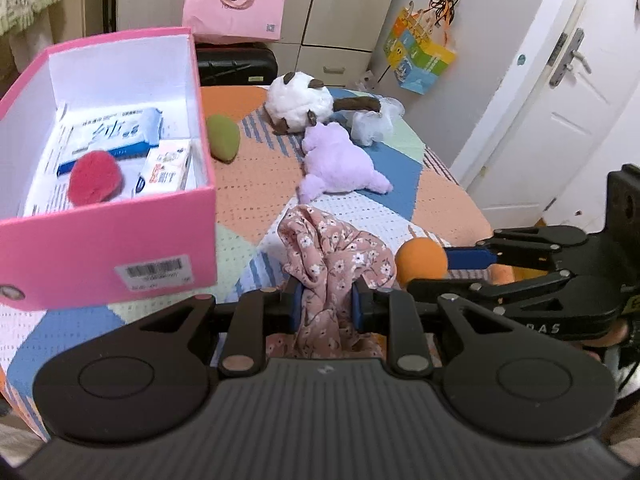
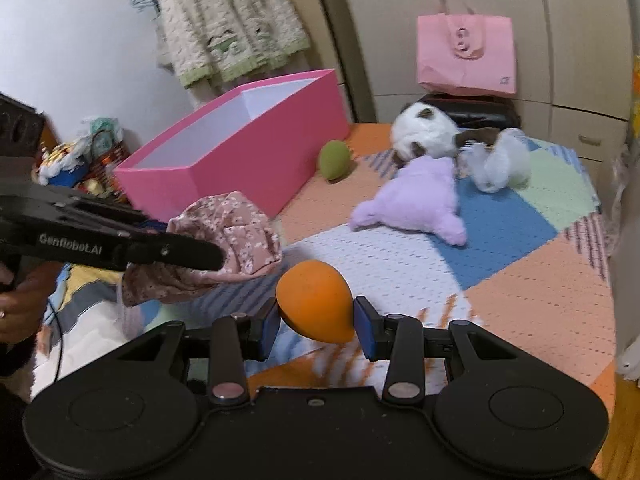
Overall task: Organize soft objects
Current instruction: 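Lift and carry the orange sponge and floral cloth over the pink box, then open both grippers to drop the sponge and cloth into the box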
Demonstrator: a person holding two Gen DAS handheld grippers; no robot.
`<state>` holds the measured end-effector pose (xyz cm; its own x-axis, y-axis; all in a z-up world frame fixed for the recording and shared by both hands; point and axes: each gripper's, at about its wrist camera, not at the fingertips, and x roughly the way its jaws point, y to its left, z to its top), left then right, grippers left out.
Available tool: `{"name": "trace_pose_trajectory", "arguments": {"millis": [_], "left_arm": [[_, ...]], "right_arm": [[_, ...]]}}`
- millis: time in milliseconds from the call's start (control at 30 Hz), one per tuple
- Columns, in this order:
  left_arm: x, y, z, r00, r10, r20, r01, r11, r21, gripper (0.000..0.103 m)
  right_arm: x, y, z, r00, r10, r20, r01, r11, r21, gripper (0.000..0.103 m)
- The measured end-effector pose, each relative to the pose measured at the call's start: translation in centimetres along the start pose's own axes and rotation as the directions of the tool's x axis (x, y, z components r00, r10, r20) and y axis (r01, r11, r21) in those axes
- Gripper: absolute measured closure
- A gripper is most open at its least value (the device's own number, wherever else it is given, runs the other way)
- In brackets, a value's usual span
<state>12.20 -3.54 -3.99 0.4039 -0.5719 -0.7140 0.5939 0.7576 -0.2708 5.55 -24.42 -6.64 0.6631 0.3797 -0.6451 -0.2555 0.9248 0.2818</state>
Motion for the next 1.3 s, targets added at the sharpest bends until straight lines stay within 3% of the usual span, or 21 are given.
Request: {"name": "trace_pose_trajectory", "arguments": {"millis": [267,467,567,667,800,1033,1300], "left_arm": [[-3.5,2.9,-0.5,0.999,-0.048,-0.007,0.047,0.998,-0.051,0.081],[-7.2,4.8,0.1,0.998,-0.015,0.055,0.017,0.999,-0.047,0.081],[-8.6,5.7,0.6,0.995,0.010,0.095,-0.006,0.999,-0.040,0.081],[-9.4,7.0,1.6,0.993,0.008,0.114,-0.001,0.998,-0.062,0.081],[-9.9,8.2,3.4,0.989,0.033,0.147,-0.026,0.998,-0.050,0.081],[-8.9,11.2,6.7,0.971,0.080,0.224,-0.065,0.995,-0.076,0.081],[-3.8,15.4,10.6,0.961,0.189,0.203,-0.170,0.979,-0.108,0.081]], "right_arm": [[0.3,4.1,1.4,0.995,0.102,-0.012,-0.102,0.993,-0.062,0.057],[0.5,7.1,4.0,0.986,0.167,0.008,-0.165,0.979,-0.123,0.057],[0.9,8.6,5.5,0.984,0.176,0.031,-0.169,0.972,-0.166,0.057],[0.8,9.8,7.6,0.980,0.170,0.108,-0.144,0.966,-0.215,0.057],[2.2,10.3,10.2,0.971,0.212,0.111,-0.181,0.955,-0.235,0.057],[6.4,9.9,14.2,0.980,0.165,0.112,-0.136,0.963,-0.231,0.057],[12.5,9.3,17.7,0.995,0.049,0.092,-0.024,0.966,-0.258,0.057]]}}
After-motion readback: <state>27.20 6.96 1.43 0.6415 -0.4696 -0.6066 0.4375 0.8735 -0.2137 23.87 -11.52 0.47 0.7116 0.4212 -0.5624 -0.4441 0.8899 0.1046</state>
